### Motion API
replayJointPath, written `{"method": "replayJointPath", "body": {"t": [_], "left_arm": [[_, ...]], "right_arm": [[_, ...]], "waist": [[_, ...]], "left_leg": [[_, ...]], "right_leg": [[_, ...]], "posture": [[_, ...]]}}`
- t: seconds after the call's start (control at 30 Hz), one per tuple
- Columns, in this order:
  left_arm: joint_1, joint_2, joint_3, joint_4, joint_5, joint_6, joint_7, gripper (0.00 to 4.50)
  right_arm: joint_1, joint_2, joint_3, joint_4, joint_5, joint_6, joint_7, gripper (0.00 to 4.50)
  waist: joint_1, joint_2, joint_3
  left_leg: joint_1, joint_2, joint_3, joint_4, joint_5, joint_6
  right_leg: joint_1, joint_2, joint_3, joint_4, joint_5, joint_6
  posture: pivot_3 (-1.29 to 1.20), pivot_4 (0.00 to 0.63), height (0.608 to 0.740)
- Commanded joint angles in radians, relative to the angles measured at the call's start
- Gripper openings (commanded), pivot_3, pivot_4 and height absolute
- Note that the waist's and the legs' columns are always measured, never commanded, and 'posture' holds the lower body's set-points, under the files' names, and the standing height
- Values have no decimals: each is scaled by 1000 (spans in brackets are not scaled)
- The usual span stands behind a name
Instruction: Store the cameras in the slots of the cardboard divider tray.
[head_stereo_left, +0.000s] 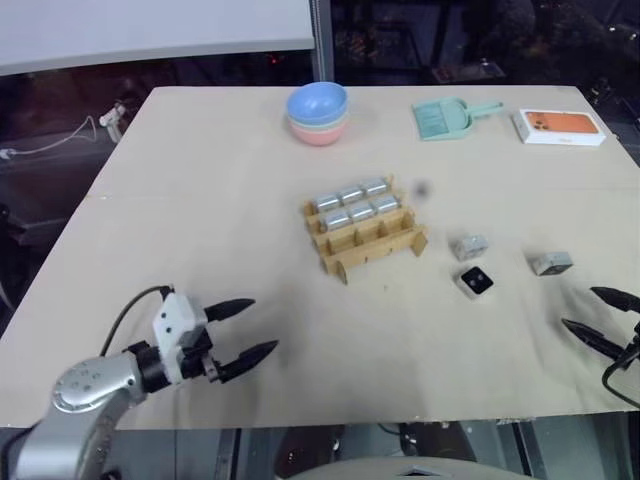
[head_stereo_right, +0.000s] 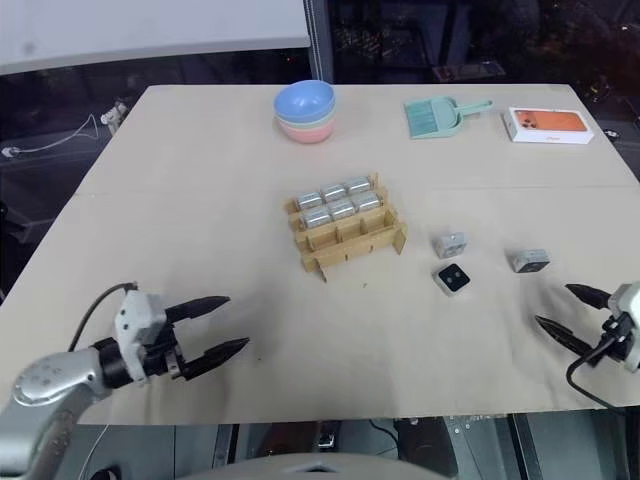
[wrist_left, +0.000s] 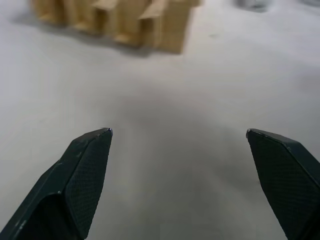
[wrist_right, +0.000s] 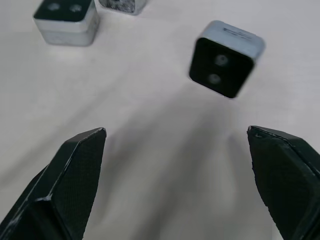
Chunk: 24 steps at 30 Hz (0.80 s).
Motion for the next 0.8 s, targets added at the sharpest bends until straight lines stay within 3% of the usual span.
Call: {"method": "replayJointPath", "body": {"t": [0.03,0.2,0.43,0.8], "left_arm": [[-67,81,78,-42,-128,55,-110,4448],[-237,190,137,18,-266,154,-223,4448],[-401,266,62,10,-249,202,-296,4448],[-391,252,27,-50,-204,226,-291,4448]], "right_arm": [[-70,-71,13,82,-37,-60,57,4500],[-253,-158,96,236,-97,-68,117,4500],[-548,-198,266,434,-225,-144,211,4500],[-859,-134,491,595,-395,-292,295,4500]], "waist": [[0,-1,1],[-3,-3,2],[-27,-4,4],[-31,-6,9]], "left_leg": [[1,0,1,1,0,0],[5,0,2,4,0,0],[7,0,6,2,0,0],[7,2,14,2,0,0]], "right_leg": [[0,0,1,1,0,0],[1,1,4,8,0,0],[1,5,8,8,0,0],[-2,5,15,8,2,-3]], "posture": [[0,150,740],[0,150,740],[0,150,740],[0,150,740]]}}
